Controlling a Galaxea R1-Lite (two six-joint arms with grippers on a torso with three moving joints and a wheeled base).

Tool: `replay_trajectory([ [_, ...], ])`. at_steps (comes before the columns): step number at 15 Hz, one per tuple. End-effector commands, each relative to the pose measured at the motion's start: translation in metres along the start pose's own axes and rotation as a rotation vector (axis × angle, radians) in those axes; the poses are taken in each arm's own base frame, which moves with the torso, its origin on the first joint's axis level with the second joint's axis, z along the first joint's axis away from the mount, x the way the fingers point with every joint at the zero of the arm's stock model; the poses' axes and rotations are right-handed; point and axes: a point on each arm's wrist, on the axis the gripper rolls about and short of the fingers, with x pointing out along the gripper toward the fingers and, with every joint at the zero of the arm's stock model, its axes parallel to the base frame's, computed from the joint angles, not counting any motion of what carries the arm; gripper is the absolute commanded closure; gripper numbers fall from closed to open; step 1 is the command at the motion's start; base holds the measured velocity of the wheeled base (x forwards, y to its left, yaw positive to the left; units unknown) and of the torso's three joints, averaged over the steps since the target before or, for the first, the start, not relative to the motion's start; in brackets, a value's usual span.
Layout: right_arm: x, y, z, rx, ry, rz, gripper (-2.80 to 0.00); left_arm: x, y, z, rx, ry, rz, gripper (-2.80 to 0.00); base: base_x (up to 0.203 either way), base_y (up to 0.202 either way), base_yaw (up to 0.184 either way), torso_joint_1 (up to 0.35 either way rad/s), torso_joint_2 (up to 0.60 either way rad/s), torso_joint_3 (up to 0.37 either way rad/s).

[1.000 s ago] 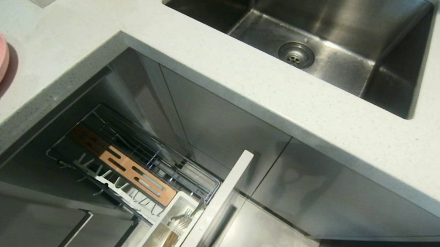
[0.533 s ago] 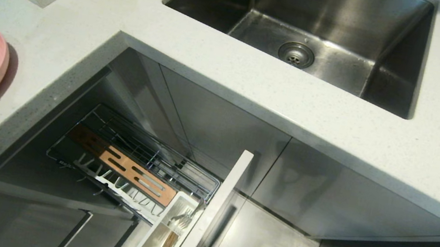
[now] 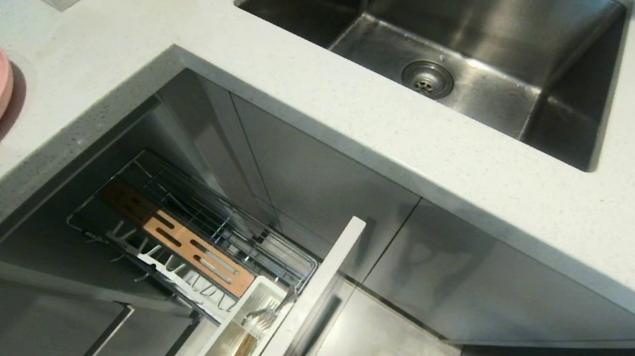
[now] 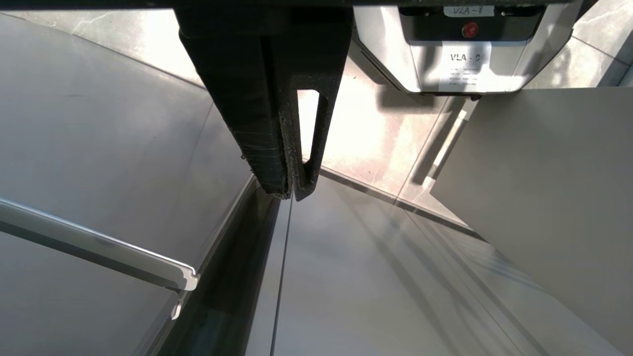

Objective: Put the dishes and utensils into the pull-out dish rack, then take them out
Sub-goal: Pick up the bowl and place it in the cupboard

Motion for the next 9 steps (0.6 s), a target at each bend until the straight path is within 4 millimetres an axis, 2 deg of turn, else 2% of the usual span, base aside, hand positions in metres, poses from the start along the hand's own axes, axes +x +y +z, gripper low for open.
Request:
replay_trajectory([
  [1,0.0001,0.0000,-0.0004,0.000,0.002,0.000,0.00,0.0024,0.0006,0.0007,-0.010,0.014,0.002,-2.80,0.000,0.000,0.000,0.000,0.00,0.000],
  [2,0.0001,0.0000,-0.0004,0.000,0.002,0.000,0.00,0.0024,0.0010,0.0009,-0.013,0.013,0.003,0.00,0.000,0.000,0.000,0.000,0.00,0.000],
  [9,0.0001,0.0000,-0.0004,0.001,0.002,0.000,0.00,0.0021,0.0018,0.0012,-0.019,0.010,0.006,0.00,0.000,0.000,0.000,0.000,0.00,0.000],
])
